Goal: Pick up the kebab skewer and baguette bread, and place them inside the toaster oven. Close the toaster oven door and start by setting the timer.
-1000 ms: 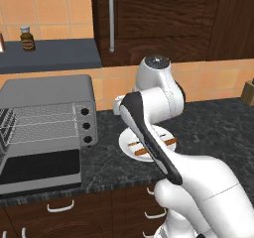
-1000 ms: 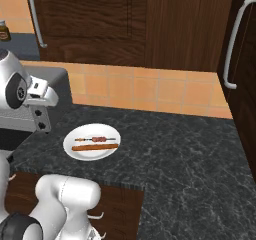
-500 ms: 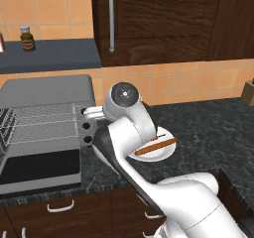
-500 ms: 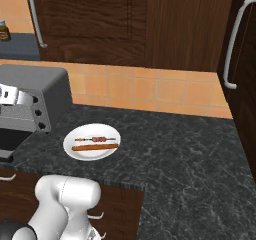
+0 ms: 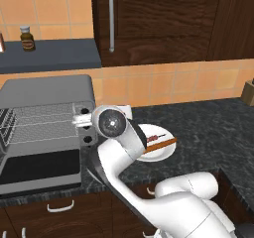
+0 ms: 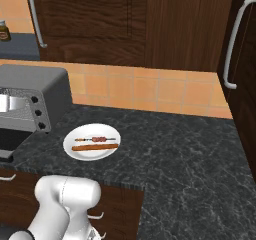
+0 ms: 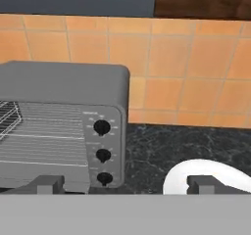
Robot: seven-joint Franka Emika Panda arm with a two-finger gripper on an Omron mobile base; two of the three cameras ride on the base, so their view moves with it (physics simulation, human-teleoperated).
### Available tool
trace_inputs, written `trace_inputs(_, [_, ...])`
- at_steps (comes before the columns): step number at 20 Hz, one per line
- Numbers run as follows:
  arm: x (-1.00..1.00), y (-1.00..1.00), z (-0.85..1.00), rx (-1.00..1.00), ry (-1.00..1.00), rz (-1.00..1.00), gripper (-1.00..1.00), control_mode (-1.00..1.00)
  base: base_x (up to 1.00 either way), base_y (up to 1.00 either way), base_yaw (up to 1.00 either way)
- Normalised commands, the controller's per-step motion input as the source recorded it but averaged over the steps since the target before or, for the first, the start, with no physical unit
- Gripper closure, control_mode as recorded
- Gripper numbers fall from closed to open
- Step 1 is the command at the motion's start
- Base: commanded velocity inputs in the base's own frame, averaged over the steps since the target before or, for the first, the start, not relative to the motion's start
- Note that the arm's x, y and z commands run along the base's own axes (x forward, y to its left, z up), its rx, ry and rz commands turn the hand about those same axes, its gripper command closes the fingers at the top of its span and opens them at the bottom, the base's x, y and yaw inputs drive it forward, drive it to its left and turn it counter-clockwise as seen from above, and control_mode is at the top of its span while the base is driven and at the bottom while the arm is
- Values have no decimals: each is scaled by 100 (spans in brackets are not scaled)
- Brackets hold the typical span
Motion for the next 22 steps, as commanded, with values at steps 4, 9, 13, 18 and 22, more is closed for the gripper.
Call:
trace_inputs(4, [0, 49, 0, 0, -6, 0, -100, -100, 0, 0, 0])
trace_inputs(9, [0, 42, -1, 9, 0, 2, -100, -100, 0, 0, 0])
trace_inputs(13, [8, 60, -22, 4, -3, 2, -100, -100, 0, 0, 0])
trace_inputs(18, [8, 55, -5, 4, 0, 0, -100, -100, 0, 0, 0])
trace_inputs(22, [36, 41, -1, 0, 0, 0, -100, -100, 0, 0, 0])
